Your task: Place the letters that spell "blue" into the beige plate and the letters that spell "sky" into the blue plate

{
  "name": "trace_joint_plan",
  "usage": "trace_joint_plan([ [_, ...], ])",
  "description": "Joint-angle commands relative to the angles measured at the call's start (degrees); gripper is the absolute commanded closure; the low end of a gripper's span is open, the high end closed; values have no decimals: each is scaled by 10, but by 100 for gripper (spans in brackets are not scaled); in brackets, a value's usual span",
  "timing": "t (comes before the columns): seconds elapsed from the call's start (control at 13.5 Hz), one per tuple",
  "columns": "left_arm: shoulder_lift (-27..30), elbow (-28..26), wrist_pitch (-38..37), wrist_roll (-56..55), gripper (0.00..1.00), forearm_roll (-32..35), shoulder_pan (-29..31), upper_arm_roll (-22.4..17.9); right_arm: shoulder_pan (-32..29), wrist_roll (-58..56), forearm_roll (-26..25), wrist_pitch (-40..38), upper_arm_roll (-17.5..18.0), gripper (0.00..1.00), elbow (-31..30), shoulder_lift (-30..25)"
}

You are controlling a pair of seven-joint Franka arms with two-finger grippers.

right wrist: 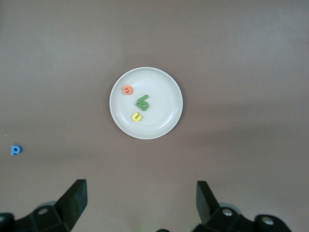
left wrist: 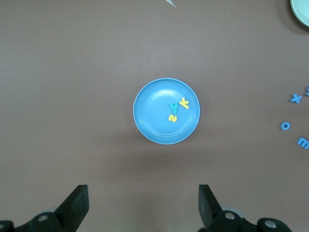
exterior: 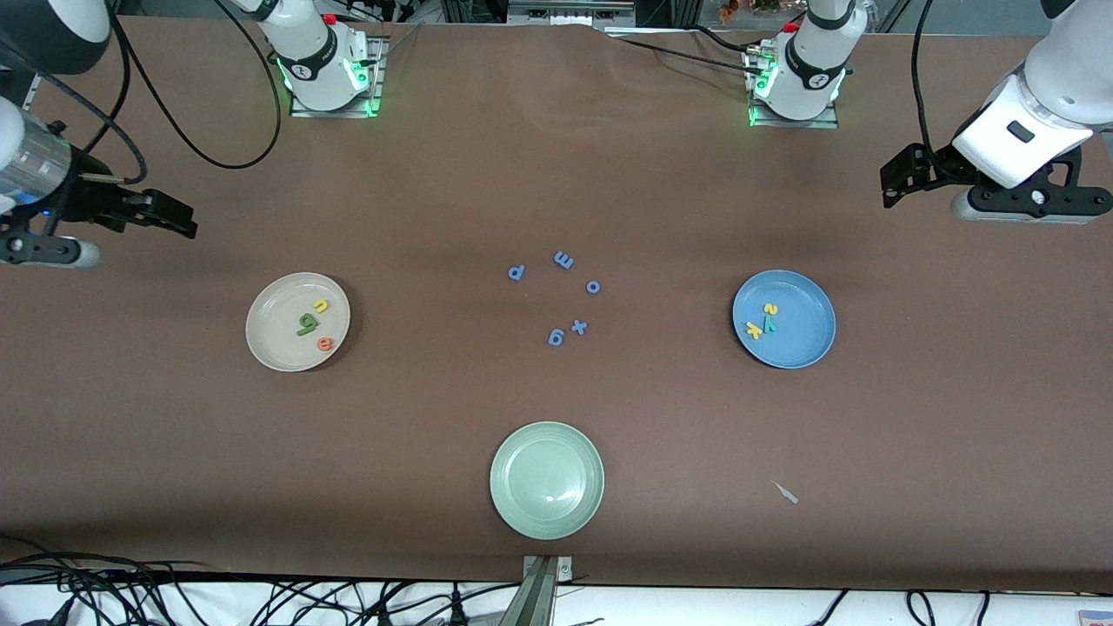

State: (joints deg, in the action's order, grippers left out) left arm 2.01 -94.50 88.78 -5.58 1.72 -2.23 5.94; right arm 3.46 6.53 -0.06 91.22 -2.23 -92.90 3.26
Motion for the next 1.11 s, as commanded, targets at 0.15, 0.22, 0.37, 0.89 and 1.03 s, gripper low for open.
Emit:
trace_joint_plan([
  [0.15,-3,14,-13,6,0,-15,3,0,-11,-34,-2,0,6,0,19,-1],
  [0.22,-3,14,-13,6,0,-15,3,0,-10,-34,-3,-1,4,0,20,0],
  [0.37,-3,14,-13,7,0,-15,3,0,-9,-34,-1,-5,-8,0,45,19],
  [0.89,-4,14,-13,7,0,-15,3,-1,-7,-30,-3,-2,-8,0,68,42],
  [1.03,-3,14,-13,7,0,-15,3,-1,-9,-30,-4,1,-8,0,68,47],
])
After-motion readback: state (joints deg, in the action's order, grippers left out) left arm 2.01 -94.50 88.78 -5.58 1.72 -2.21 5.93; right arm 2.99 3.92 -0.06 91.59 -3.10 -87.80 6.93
